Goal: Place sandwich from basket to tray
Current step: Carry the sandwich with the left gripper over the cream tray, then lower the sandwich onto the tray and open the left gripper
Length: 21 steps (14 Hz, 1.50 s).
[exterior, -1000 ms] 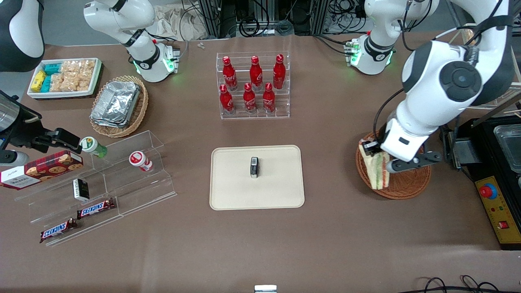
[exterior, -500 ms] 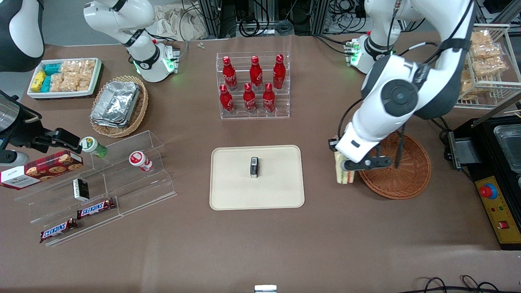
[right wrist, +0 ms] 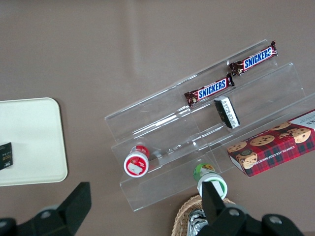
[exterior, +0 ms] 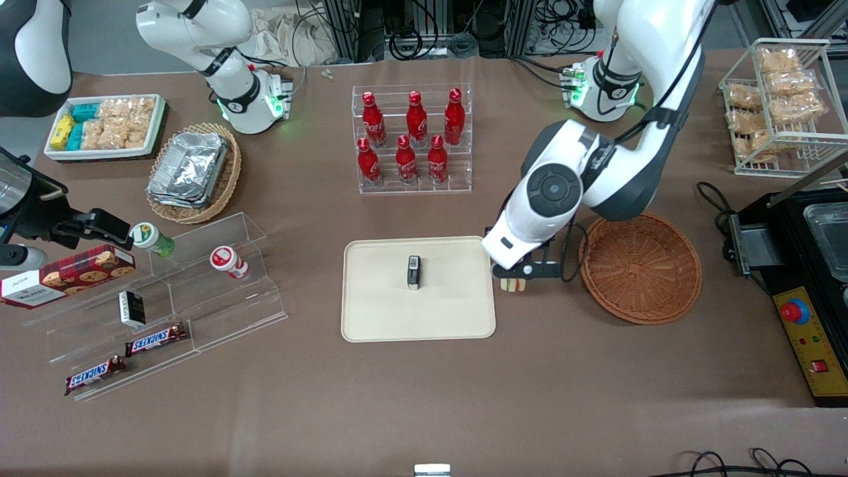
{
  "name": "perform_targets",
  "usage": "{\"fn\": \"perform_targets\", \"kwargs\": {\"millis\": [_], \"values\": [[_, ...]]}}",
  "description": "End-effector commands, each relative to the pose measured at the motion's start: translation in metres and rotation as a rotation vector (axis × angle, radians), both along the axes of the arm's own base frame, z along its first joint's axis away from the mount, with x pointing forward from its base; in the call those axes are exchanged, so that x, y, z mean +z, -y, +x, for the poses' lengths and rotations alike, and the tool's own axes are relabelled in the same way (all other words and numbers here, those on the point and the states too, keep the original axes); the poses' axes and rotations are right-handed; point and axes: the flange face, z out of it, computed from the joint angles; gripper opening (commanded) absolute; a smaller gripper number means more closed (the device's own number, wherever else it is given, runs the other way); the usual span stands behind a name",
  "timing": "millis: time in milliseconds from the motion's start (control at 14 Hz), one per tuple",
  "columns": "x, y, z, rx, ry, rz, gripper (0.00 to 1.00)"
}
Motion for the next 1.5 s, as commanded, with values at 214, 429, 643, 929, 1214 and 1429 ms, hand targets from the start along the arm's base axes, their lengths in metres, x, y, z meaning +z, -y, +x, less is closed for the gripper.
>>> {"fn": "perform_targets", "kwargs": {"millis": [214,429,643,929,1214,1429], "values": [[-0.056,0.049,0.016,0.018,0.027,0.003,0.00],[-0.070,0.061,0.016,0.046,0.056,-0.025,0.00],[-0.104,0.066,0.020,0.088,0.063,-0.042,0.00],[-0.115,0.073,0.016,0.122,0.063,-0.041,0.13],[-0.128,0.073,0.013,0.120,0.069,-0.007,0.99],[-0.123,0.073,0.015,0.118,0.084,-0.003,1.00]]}}
